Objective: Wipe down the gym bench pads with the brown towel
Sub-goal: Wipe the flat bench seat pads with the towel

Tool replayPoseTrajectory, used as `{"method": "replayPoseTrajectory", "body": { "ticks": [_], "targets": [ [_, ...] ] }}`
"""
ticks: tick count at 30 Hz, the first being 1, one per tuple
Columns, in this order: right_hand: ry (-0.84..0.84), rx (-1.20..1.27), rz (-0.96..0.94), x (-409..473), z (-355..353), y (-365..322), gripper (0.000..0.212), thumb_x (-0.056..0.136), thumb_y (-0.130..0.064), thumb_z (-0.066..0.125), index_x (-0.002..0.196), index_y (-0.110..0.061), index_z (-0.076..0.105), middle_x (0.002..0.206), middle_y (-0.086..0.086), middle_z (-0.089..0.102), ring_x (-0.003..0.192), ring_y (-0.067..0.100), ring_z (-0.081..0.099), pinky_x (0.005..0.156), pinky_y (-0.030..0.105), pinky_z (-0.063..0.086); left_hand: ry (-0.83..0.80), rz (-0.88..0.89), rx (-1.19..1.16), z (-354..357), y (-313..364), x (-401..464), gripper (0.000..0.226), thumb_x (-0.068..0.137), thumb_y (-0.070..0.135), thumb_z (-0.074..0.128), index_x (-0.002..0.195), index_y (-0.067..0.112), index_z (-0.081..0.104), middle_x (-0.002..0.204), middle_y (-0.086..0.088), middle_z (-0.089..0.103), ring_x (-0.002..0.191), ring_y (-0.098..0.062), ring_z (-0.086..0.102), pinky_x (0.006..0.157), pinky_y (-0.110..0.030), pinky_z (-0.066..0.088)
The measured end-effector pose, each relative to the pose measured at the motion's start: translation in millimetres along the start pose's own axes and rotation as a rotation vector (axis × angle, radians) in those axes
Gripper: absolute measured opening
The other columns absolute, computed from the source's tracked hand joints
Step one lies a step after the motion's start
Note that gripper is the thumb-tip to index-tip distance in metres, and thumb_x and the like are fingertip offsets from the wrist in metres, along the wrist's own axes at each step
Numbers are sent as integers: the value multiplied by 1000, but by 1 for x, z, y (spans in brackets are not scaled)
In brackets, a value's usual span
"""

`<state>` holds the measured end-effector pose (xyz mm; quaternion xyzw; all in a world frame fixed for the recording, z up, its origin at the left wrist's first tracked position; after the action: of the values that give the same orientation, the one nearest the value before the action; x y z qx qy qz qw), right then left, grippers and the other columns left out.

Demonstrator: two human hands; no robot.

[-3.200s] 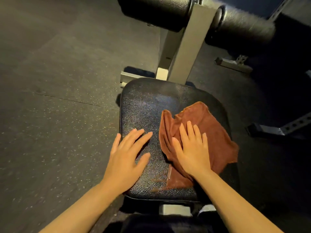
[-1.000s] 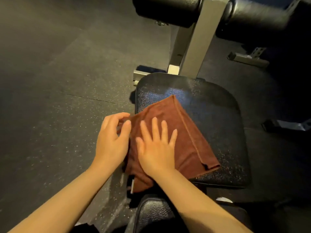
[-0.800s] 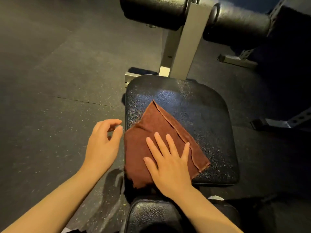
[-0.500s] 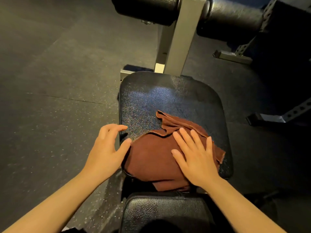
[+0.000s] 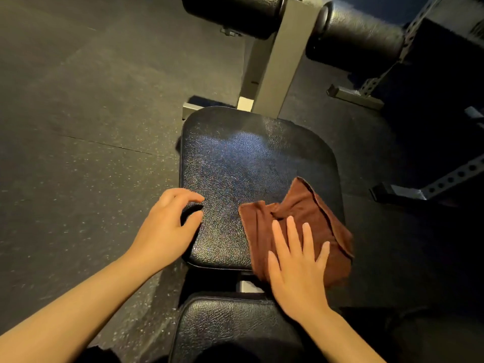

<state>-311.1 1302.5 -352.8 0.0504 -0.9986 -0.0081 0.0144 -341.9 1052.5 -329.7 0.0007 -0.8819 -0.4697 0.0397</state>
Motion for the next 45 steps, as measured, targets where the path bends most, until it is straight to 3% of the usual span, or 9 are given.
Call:
{"method": "replayPoseTrajectory", "body": {
  "ticks": [6, 11, 16, 25, 28, 31, 35, 42, 45],
  "targets": [
    [-8, 45, -408, 0, 3, -95, 62, 93, -55, 38, 150, -31, 35, 161, 1, 27, 145, 40, 27, 103, 78, 14, -24, 48, -3, -3, 1, -3, 28, 94, 11, 61, 121, 20, 62, 124, 9, 49, 110, 7, 40, 93, -2, 28],
    [-80, 140, -431, 43, -3, -109, 73, 85, -75, 23, 151, -44, 24, 164, -13, 10, 152, 29, 3, 102, 79, 1, -46, -56, -144, -8, -5, -8, 34, 99, 7, 53, 123, 30, 52, 125, 13, 48, 120, -1, 43, 87, 6, 25],
    [-187, 172, -302, 85, -14, -77, 81, 79, -85, 17, 152, -52, 6, 163, -23, -5, 149, 8, -14, 111, 71, -6, -80, -74, -146, -10, -6, -7, 34, 100, 10, 50, 124, 34, 47, 132, 12, 44, 124, -6, 41, 95, -9, 30],
    [-167, 124, 137, 99, -17, 45, 77, 89, -74, 21, 156, -39, 8, 165, -12, -1, 152, 15, -3, 117, 64, 2, -172, 67, 273, -8, 1, -9, 42, 102, 34, 47, 142, 23, 49, 159, 3, 27, 142, -21, 33, 112, -33, 29],
    [-168, 78, 109, 74, -13, 38, 96, 76, -88, 1, 157, -36, 2, 165, -8, -8, 152, 19, -10, 118, 61, -3, -166, 203, 368, 0, 7, -9, 52, 93, 45, 36, 129, 17, 62, 146, -8, 49, 132, -32, 49, 104, -52, 44],
    [-172, 47, -6, 52, -10, 31, 111, 59, -95, -16, 155, -39, -8, 163, -10, -16, 150, 20, -17, 116, 60, -7, -230, 321, 467, 18, 15, -8, 50, 90, 41, 41, 125, 14, 64, 137, -10, 57, 124, -34, 57, 97, -54, 50],
    [-189, 43, -182, 32, -7, 27, 105, 57, -98, -13, 145, -42, -21, 159, -12, -24, 148, 19, -23, 115, 61, -14, -332, 446, 650, 46, 21, -9, 53, 88, 46, 42, 127, 20, 66, 137, -7, 60, 123, -33, 59, 97, -62, 45],
    [-179, 120, -359, 6, -12, 29, 83, 84, -81, -5, 155, -39, 7, 164, -11, 2, 152, 19, -2, 119, 57, -2, -318, 482, 696, 66, 41, -13, 52, 97, 50, 34, 125, 23, 69, 131, -4, 65, 127, -29, 57, 103, -64, 40],
    [-174, 293, -302, 8, -29, 53, 72, 91, -71, 19, 149, -33, 39, 160, -5, 29, 148, 20, 25, 120, 47, 19, -278, 414, 637, 78, 45, -31, 64, 99, 64, 25, 130, 24, 65, 135, -3, 62, 130, -28, 54, 108, -57, 37]
  ]
}}
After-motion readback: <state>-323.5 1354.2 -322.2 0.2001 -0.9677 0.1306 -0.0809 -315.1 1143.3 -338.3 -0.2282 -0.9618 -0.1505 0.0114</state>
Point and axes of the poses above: each hand's wrist, its own x-axis towards the middle knuckle, its own z-axis out of the palm, y = z × x, the point moved 3 cm from there along x, towards the middle knuckle
